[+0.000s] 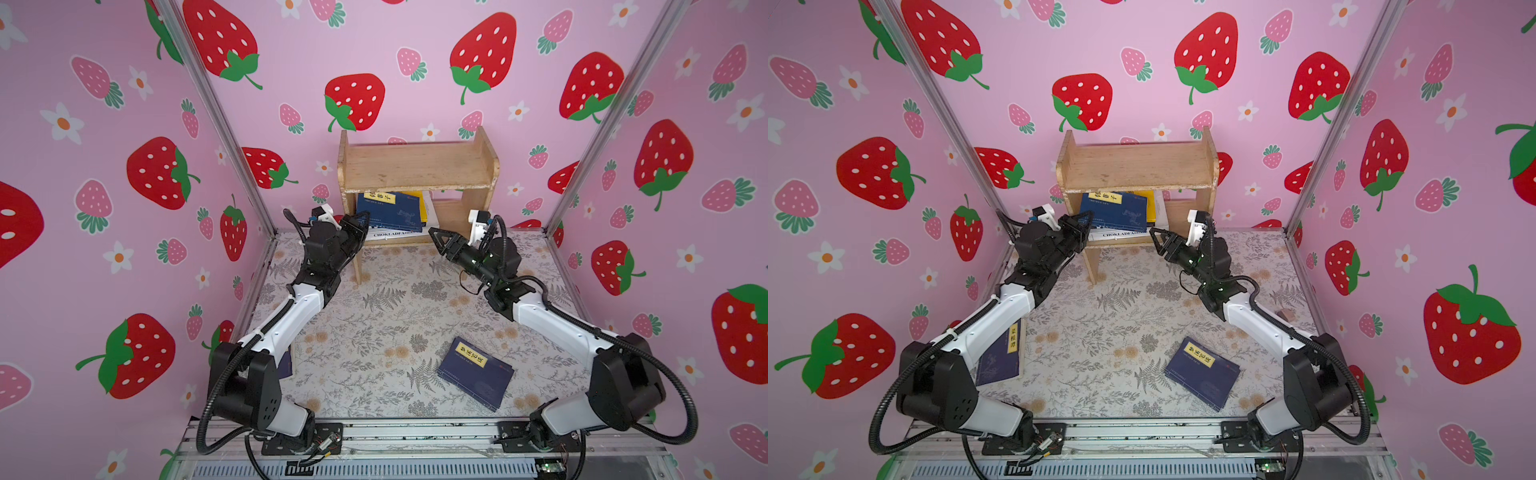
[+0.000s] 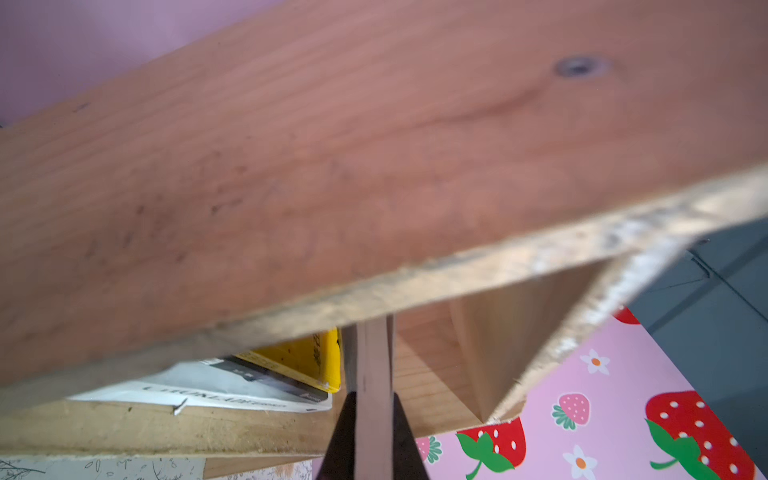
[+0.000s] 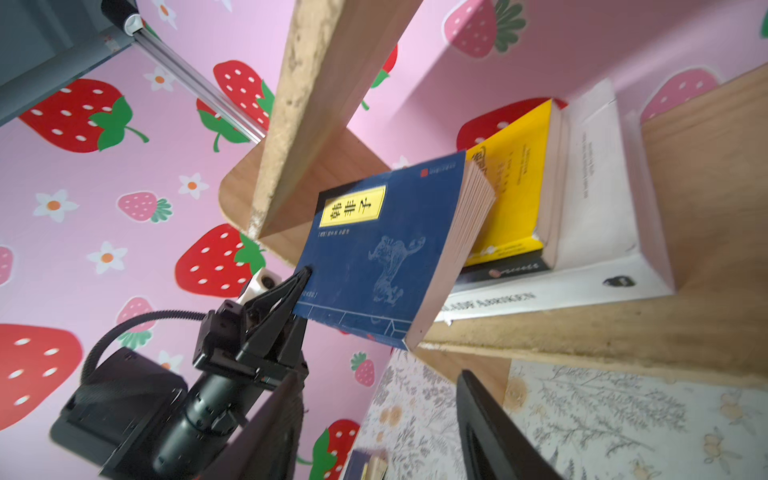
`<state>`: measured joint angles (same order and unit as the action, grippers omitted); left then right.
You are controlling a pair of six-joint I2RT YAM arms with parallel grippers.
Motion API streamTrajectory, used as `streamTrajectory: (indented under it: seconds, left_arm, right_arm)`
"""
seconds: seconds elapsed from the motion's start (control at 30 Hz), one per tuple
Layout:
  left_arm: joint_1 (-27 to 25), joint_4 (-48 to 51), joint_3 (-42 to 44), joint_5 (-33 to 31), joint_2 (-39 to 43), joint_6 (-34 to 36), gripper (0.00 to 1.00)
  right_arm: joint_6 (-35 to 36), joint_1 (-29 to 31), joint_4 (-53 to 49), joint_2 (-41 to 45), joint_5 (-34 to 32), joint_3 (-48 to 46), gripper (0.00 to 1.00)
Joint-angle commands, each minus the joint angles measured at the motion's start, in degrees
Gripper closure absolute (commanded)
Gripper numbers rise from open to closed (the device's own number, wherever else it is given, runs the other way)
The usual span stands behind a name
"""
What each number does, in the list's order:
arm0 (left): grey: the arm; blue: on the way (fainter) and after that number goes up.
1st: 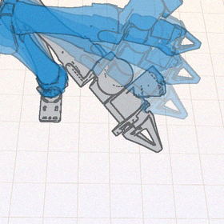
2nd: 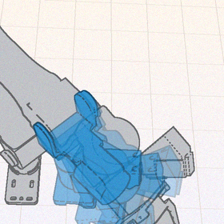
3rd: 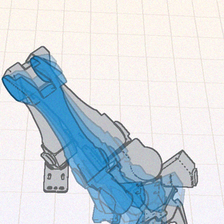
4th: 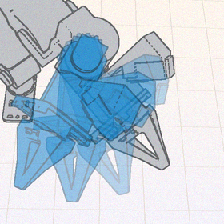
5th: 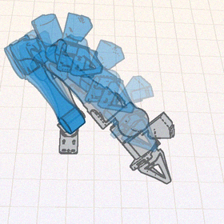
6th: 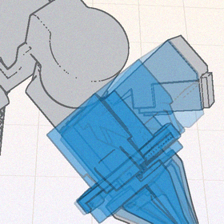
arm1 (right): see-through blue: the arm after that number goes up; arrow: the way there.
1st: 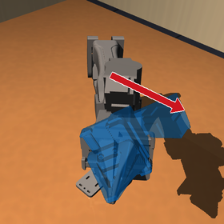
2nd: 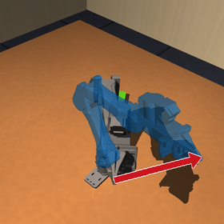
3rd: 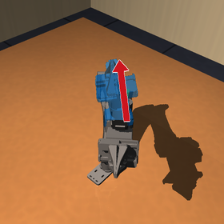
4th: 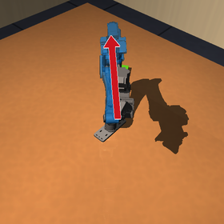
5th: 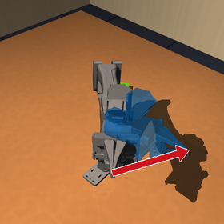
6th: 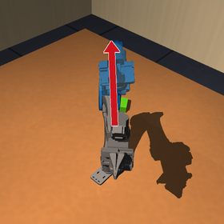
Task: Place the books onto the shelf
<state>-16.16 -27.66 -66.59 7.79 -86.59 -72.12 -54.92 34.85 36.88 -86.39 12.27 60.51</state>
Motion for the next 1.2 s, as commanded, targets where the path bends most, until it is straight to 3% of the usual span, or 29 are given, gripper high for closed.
streamTrajectory:
  seconds: [0.0, 0.1, 0.4, 0.63, 0.83, 1.03, 1.17]
  left_arm:
    - [-1.86, -7.88, -1.86, -6.18, 0.26, 0.0, 1.0]
    - [-2.68, -6.73, -3.2, -7.69, -0.39, 2.02, 1.0]
    - [-3.0, -6.92, -6.39, -9.76, -5.3, 2.57, 1.0]
    - [-2.94, -6.86, -7.73, -6.48, -6.48, 1.63, 1.0]
    - [-2.85, -2.83, -2.15, -4.89, 2.83, 3.21, 1.0]
    - [-1.97, 11.71, -1.53, 2.95, 13.34, 4.35, 1.0]
    - [-0.82, 14.13, 1.59, 6.44, 21.53, 2.47, 1.0]
  right_arm:
    - [4.26, 2.03, 8.53, -3.09, -9.89, 0.37, 0.4]
    - [4.56, 3.0, 14.07, -6.29, -12.16, 0.49, 0.41]
    - [11.96, 5.47, 14.49, -12.1, -21.31, 6.82, 0.4]
    - [11.87, 5.73, 14.19, -13.06, -20.01, 7.88, 0.42]
    - [14.75, 5.75, 8.8, -5.46, -21.22, 4.89, 0.37]
    - [16.42, 5.74, -4.54, 2.83, -20.88, 6.02, 0.34]
    - [16.55, 5.83, -8.44, 7.91, -17.74, 6.12, 0.34]
